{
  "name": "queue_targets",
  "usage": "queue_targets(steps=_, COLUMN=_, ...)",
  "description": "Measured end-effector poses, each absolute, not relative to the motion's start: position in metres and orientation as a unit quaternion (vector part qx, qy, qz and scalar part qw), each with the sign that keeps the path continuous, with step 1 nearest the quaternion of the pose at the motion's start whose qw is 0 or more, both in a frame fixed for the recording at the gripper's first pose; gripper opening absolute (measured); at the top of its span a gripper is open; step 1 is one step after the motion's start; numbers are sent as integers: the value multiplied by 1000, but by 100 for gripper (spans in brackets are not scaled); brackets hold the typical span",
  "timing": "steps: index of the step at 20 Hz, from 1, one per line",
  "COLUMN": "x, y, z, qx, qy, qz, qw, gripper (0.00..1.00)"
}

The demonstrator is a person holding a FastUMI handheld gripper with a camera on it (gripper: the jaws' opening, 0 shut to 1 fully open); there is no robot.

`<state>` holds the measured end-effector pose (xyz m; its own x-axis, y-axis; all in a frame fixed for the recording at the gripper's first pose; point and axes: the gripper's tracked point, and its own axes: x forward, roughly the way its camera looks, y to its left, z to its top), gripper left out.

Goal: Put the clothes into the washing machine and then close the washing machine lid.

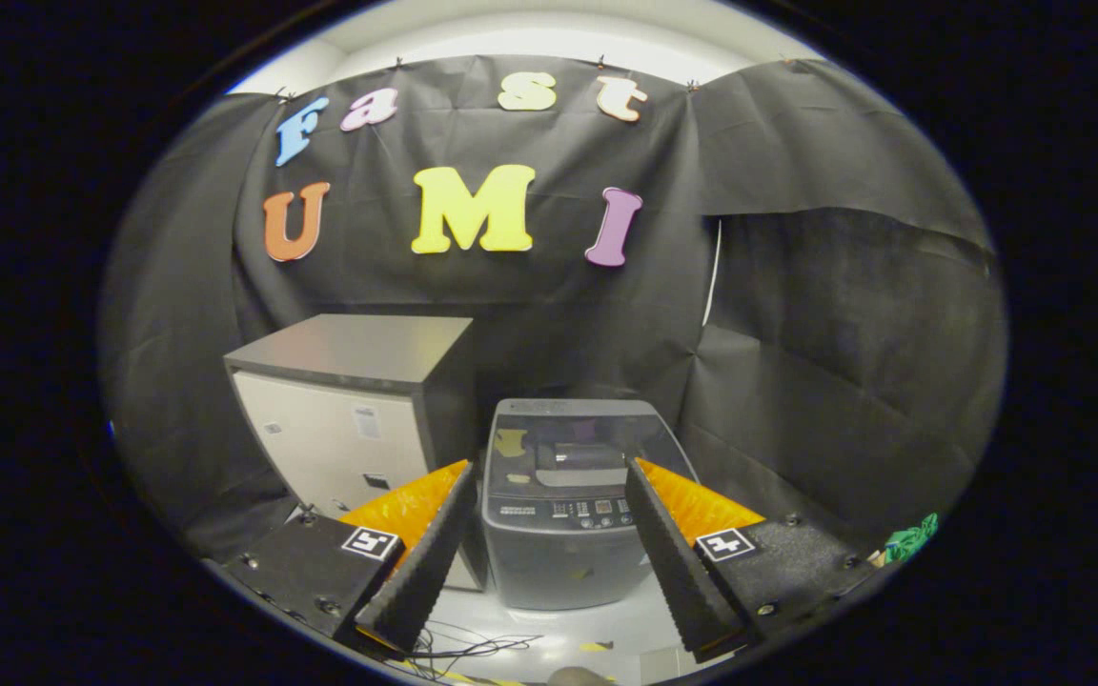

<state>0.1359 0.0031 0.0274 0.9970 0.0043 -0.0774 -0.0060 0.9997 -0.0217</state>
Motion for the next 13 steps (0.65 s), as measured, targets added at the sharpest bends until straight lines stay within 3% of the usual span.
queue_targets(steps=13, x=19, y=32, z=27, qx=7, qy=30, qz=29, qw=999, gripper=98)
